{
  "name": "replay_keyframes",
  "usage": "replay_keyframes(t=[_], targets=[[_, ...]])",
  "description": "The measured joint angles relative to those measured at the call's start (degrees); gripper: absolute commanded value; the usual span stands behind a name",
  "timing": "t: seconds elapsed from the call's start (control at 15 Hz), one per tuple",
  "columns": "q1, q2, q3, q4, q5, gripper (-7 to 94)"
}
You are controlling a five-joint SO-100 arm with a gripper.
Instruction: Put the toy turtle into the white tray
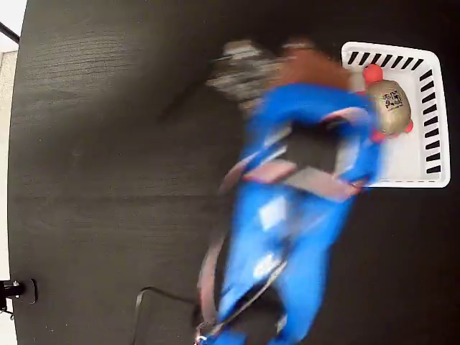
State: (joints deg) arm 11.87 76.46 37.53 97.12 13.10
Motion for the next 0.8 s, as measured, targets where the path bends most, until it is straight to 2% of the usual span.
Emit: replay_keyframes(t=[0.13, 0.4, 0.6, 0.8], targets=[[-7.82, 11.95, 9.93, -2.99, 2.55, 0], [-16.44, 34.28, 37.27, -13.45, 3.52, 0], [-18.28, 52.82, 62.93, -21.88, 1.41, 0], [-15.03, 68.55, 87.63, -31.55, -2.99, 0]])
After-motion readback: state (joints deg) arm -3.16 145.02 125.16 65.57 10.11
